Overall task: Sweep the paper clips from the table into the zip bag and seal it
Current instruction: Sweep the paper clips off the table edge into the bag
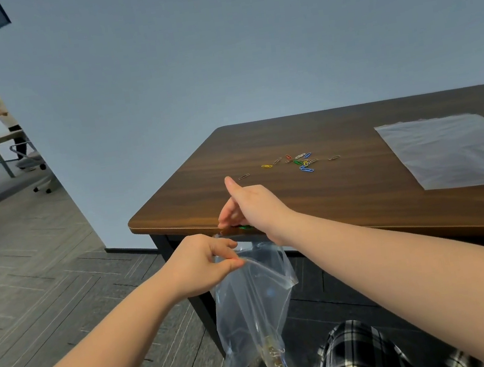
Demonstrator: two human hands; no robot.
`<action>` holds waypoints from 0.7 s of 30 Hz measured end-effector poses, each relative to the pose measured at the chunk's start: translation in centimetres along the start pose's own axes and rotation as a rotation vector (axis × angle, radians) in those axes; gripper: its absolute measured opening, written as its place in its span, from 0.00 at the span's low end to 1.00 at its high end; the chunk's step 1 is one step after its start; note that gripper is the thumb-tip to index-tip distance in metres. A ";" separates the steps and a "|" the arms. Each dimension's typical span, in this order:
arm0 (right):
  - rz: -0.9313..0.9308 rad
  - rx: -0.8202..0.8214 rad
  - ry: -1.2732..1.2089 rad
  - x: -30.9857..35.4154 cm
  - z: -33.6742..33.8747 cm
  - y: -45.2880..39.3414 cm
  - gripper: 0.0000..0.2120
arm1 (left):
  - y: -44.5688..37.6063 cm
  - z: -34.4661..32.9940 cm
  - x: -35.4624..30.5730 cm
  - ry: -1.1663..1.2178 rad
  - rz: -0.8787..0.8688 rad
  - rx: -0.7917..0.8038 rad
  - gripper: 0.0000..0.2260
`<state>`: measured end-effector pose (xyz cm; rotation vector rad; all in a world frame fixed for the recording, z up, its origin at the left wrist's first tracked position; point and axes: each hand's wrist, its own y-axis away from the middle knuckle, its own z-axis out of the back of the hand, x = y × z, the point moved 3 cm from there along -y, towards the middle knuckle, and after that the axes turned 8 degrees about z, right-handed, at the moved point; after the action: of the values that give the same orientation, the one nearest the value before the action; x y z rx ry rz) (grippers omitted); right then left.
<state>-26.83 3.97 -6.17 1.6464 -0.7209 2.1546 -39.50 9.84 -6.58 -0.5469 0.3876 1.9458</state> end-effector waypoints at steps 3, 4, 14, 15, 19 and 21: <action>0.026 -0.038 0.030 0.1 0.2 0.1 0.33 | 0.0 0.1 -0.1 0.006 0.000 0.005 0.03; 0.046 -0.059 0.032 0.2 0.5 0.1 0.33 | 0.0 0.1 -0.1 0.006 0.003 0.006 0.04; 0.109 -0.482 0.499 -1.3 9.5 -3.5 0.24 | -0.8 0.0 0.1 -0.028 0.017 0.017 0.06; 0.062 -0.532 0.563 -2.3 11.2 -4.1 0.23 | -0.9 -0.1 0.1 -0.031 0.013 0.017 0.06; -0.191 -0.671 0.736 -5.5 16.4 -6.2 0.22 | -1.4 -0.2 0.2 -0.027 0.018 0.041 0.04; -0.289 -0.668 0.808 -6.0 17.6 -7.3 0.25 | -1.7 -0.4 0.4 -0.020 0.021 0.051 0.07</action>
<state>-7.24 -0.04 -6.97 0.4432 -0.7493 1.8317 -38.00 10.69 -7.16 -0.4922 0.4311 1.9542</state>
